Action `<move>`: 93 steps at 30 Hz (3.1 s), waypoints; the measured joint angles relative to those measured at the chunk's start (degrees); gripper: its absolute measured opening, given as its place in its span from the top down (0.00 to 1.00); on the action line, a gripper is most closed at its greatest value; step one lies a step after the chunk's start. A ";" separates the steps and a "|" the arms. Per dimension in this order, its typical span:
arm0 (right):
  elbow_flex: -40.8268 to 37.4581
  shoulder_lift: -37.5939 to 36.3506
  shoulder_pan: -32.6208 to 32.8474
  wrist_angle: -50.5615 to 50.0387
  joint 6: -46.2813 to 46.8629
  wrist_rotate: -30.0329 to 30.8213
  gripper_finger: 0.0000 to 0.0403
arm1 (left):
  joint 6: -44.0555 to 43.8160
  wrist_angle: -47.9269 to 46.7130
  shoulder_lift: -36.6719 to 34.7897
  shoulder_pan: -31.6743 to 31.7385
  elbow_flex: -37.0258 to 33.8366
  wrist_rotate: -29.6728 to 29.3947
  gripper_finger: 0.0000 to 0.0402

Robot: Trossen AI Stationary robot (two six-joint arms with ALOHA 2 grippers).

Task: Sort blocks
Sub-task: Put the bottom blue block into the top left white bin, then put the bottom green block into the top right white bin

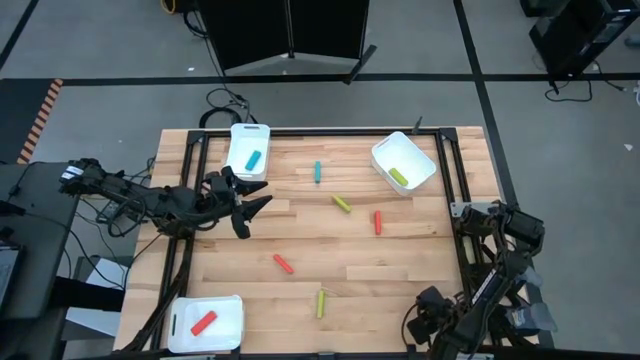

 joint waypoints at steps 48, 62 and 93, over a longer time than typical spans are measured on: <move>-0.25 -12.63 -57.53 57.89 -105.58 22.11 0.71 | 4.97 7.99 -2.57 -0.02 7.19 9.62 0.47; 20.79 12.34 -78.16 80.74 -112.16 -0.48 0.71 | 7.97 6.70 -6.98 -0.03 10.35 12.32 0.47; 30.08 18.54 -84.09 87.27 -117.18 -4.60 0.54 | 2.48 -6.95 -7.18 -0.02 10.29 6.24 0.47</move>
